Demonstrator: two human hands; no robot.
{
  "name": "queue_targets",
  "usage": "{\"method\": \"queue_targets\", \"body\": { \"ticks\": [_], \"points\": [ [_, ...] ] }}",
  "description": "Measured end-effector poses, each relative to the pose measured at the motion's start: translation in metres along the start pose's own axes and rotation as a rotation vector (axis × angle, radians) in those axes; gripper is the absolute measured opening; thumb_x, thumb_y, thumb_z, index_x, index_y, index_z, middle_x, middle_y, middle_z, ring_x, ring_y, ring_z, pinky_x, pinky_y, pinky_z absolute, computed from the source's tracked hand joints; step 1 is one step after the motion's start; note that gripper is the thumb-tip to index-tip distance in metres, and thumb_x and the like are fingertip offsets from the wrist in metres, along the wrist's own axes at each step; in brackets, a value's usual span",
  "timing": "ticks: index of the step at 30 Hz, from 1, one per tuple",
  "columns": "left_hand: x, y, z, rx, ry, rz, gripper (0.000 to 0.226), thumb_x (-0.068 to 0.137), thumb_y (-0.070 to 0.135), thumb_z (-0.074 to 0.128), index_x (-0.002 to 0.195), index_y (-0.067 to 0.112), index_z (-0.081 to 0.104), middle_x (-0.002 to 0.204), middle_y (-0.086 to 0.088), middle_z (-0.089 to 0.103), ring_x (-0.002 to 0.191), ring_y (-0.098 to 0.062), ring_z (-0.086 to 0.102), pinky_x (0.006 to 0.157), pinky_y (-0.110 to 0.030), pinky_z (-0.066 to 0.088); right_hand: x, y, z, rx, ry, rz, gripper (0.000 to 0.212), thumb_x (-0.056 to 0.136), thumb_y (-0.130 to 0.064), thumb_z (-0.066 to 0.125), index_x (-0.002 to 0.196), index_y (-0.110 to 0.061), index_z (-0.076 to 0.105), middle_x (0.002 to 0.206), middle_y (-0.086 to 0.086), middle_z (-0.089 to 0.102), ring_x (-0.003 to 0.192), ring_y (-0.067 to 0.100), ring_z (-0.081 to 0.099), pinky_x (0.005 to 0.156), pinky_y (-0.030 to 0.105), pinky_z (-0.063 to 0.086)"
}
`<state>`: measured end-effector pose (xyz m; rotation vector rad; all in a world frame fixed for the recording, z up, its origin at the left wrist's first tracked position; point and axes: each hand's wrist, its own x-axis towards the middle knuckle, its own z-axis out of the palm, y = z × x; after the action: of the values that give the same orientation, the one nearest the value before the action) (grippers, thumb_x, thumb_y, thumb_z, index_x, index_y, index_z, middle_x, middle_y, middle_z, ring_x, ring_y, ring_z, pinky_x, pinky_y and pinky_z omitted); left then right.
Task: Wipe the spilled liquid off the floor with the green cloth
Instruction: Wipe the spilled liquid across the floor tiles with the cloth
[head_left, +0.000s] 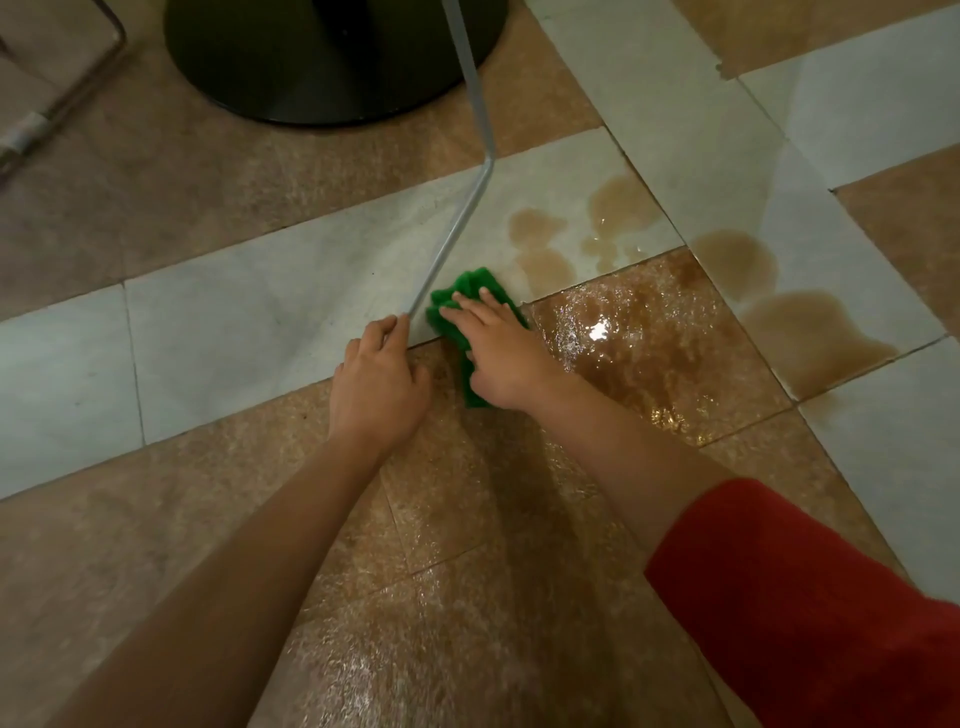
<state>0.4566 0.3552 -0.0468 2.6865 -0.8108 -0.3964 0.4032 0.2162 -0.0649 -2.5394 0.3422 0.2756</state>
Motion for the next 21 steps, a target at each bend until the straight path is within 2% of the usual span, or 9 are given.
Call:
{"method": "queue_targets", "body": {
  "ticks": [3, 8, 13, 15, 18, 21],
  "points": [
    [-0.001, -0.001, 0.001, 0.017, -0.009, 0.004, 0.056, 0.093, 0.023, 0.042, 0.145, 0.012, 0.026, 0.147, -0.010, 0.030, 0.130, -0.030, 0.031, 0.106, -0.043, 0.031, -0.008, 0.008, 0.002, -0.028, -0.003, -0.061, 0.072, 0.089, -0.002, 0.048, 0.150, -0.022, 0.015, 0.159, 0.000, 0.006, 0.146, 0.021, -0.004, 0.116, 0.036, -0.004],
    [-0.002, -0.003, 0.001, 0.025, -0.032, 0.014, 0.058, 0.092, 0.021, 0.045, 0.145, 0.012, 0.025, 0.148, -0.010, 0.029, 0.131, -0.031, 0.030, 0.106, -0.043, 0.031, 0.014, -0.003, -0.005, 0.003, 0.005, 0.123, 0.077, 0.089, -0.007, 0.049, 0.151, -0.018, 0.005, 0.159, 0.003, -0.004, 0.145, 0.027, -0.011, 0.116, 0.039, -0.005],
    [-0.002, -0.002, -0.002, -0.013, -0.036, -0.001, 0.060, 0.090, 0.024, 0.048, 0.145, 0.013, 0.027, 0.147, -0.010, 0.031, 0.130, -0.031, 0.030, 0.107, -0.043, 0.030, -0.019, 0.001, 0.003, -0.035, -0.024, -0.052, 0.076, 0.087, -0.002, 0.050, 0.150, -0.022, 0.014, 0.159, 0.000, 0.003, 0.146, 0.023, -0.008, 0.115, 0.036, -0.007],
    [-0.005, -0.003, -0.001, 0.054, -0.016, 0.008, 0.060, 0.089, 0.028, 0.050, 0.144, 0.015, 0.030, 0.148, -0.008, 0.032, 0.132, -0.030, 0.025, 0.107, -0.044, 0.026, -0.034, 0.010, 0.008, -0.088, -0.028, -0.085, 0.073, 0.089, -0.006, 0.050, 0.149, -0.023, 0.013, 0.159, 0.000, 0.003, 0.146, 0.022, -0.008, 0.118, 0.039, -0.007],
    [-0.013, -0.003, 0.003, 0.110, 0.054, 0.056, 0.059, 0.085, 0.028, 0.054, 0.141, 0.019, 0.038, 0.147, -0.006, 0.034, 0.135, -0.030, 0.021, 0.106, -0.046, 0.022, -0.030, 0.013, 0.009, -0.081, -0.014, -0.020, 0.072, 0.091, -0.009, 0.048, 0.150, -0.022, 0.009, 0.159, 0.001, -0.001, 0.145, 0.023, -0.010, 0.116, 0.038, -0.008],
    [-0.022, 0.001, 0.009, 0.082, 0.110, 0.134, 0.056, 0.081, 0.029, 0.049, 0.135, 0.018, 0.045, 0.140, -0.008, 0.045, 0.129, -0.032, 0.030, 0.100, -0.046, 0.028, -0.018, 0.001, 0.008, -0.028, 0.034, 0.075, 0.079, 0.087, -0.010, 0.053, 0.151, -0.020, 0.008, 0.159, 0.002, -0.002, 0.145, 0.025, -0.011, 0.114, 0.036, -0.008]
  ]
}}
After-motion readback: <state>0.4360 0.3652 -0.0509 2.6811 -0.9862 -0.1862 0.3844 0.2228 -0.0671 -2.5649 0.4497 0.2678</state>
